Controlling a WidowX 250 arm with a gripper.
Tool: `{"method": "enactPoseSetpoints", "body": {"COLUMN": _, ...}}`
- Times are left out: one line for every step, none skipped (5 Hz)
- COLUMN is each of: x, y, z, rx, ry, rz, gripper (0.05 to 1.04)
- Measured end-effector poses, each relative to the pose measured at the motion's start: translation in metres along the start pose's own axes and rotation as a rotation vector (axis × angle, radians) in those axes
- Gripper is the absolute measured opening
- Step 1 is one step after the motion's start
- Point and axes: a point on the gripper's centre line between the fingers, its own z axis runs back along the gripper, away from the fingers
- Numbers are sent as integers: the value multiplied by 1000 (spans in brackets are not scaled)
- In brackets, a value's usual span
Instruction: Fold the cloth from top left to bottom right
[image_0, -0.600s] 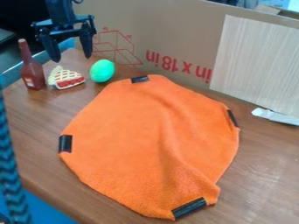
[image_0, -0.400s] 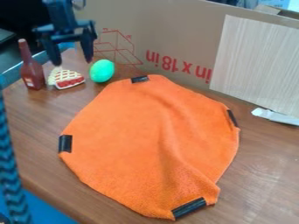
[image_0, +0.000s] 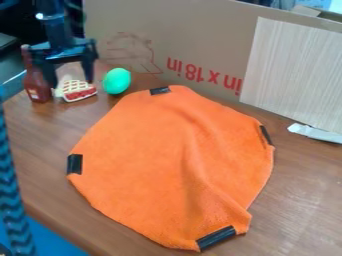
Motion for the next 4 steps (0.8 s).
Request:
{"method": "enactPoseSetpoints", "body": {"x": 9, "y": 21, "z": 1, "rx": -6, "ry": -40, "rz": 47, "gripper": 999}}
{"method": "enactPoseSetpoints", "body": {"x": 19, "y": 40, "z": 15, "rx": -14, "ry": -52, "rz": 72, "gripper": 999}}
{"method": "enactPoseSetpoints", "body": {"x": 21, "y": 54, "z": 28, "rx": -62, "ry": -33, "rz": 84, "gripper": 999}}
{"method": "enactPoseSetpoints", "body": {"x": 29, "y": 57, "z": 50, "rx": -104, "ry": -45, "rz": 87, "gripper": 999}}
